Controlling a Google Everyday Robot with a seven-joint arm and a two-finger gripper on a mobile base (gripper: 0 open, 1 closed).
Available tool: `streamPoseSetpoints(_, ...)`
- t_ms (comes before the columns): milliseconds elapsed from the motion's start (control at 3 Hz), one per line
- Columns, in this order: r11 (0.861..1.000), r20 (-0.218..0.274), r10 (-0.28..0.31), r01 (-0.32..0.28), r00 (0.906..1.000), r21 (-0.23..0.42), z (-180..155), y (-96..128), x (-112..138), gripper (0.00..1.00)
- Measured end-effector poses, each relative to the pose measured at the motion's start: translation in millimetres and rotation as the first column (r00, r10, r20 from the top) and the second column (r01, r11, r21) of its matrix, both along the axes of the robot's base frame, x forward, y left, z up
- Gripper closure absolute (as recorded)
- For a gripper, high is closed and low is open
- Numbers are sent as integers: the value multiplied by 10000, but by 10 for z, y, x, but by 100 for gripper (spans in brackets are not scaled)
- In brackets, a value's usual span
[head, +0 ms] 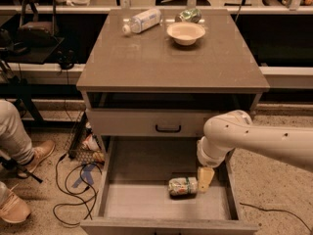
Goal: Pick 7up can from middle drawer and place on counter
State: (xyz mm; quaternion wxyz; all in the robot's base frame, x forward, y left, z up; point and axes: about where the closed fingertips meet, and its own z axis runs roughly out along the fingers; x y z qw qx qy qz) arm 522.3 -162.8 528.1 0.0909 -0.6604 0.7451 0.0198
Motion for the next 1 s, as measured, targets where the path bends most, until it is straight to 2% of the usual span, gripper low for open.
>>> streamPoseSetpoints(333,9982,-292,296,-280,9991,522,-403,222,95,0)
streamPoseSetpoints(1000,9915,-639,574,-494,9963,1203,-1021,461,6,0)
